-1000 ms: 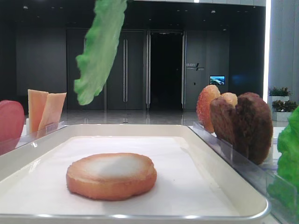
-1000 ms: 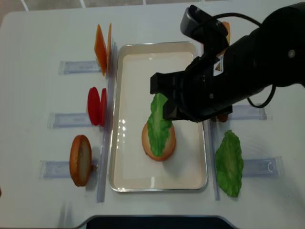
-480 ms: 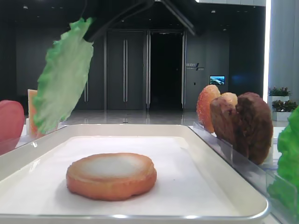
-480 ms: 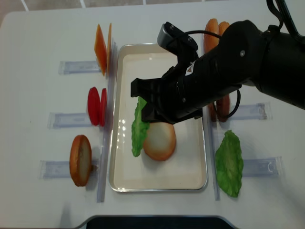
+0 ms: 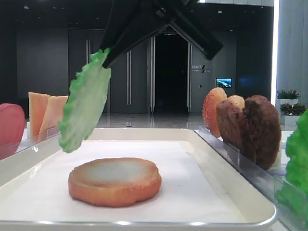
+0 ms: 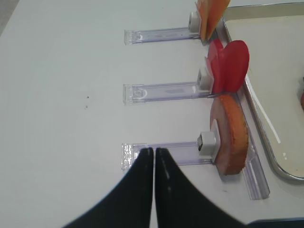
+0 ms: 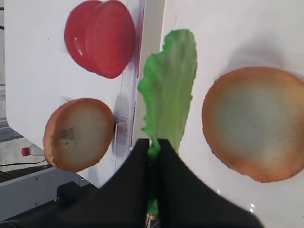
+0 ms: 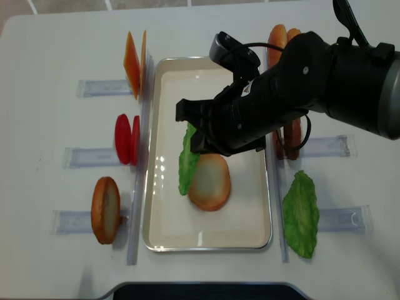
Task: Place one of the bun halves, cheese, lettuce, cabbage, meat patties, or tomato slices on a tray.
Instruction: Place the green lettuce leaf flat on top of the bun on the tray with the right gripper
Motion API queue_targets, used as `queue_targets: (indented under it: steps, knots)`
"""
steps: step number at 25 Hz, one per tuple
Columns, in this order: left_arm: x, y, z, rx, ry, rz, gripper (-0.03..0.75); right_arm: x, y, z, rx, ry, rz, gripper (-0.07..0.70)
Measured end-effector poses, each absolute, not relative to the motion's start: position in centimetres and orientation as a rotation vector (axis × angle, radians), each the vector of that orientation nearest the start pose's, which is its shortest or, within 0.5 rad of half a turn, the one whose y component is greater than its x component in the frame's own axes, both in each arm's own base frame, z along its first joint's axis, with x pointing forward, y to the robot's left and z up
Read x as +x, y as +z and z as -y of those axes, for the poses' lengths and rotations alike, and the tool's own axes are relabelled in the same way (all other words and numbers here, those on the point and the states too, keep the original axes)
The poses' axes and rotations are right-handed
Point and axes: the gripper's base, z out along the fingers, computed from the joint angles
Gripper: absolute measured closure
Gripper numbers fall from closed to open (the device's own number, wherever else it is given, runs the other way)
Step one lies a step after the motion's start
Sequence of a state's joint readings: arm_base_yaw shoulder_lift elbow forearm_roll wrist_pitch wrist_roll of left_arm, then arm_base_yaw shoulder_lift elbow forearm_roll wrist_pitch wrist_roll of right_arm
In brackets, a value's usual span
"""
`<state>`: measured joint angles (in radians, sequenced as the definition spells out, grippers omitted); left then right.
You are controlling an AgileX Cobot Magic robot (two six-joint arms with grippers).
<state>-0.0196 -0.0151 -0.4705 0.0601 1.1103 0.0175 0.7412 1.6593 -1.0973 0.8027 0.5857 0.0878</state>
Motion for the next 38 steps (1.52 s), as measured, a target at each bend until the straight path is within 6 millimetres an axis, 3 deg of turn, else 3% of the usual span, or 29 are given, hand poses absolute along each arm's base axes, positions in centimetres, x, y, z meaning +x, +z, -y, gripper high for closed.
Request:
queue_targets:
  steps: [16, 38]
  knots:
    - [-0.6, 26.5, -0.5, 0.035, 0.071, -2.107, 0.715, 23.7, 22.0, -26.5, -0.11, 1.03, -2.815, 0.601]
    - [-0.6, 26.5, -0.5, 0.035, 0.071, -2.107, 0.715, 23.6, 21.4, -25.7, -0.157, 0.871, -2.876, 0.601]
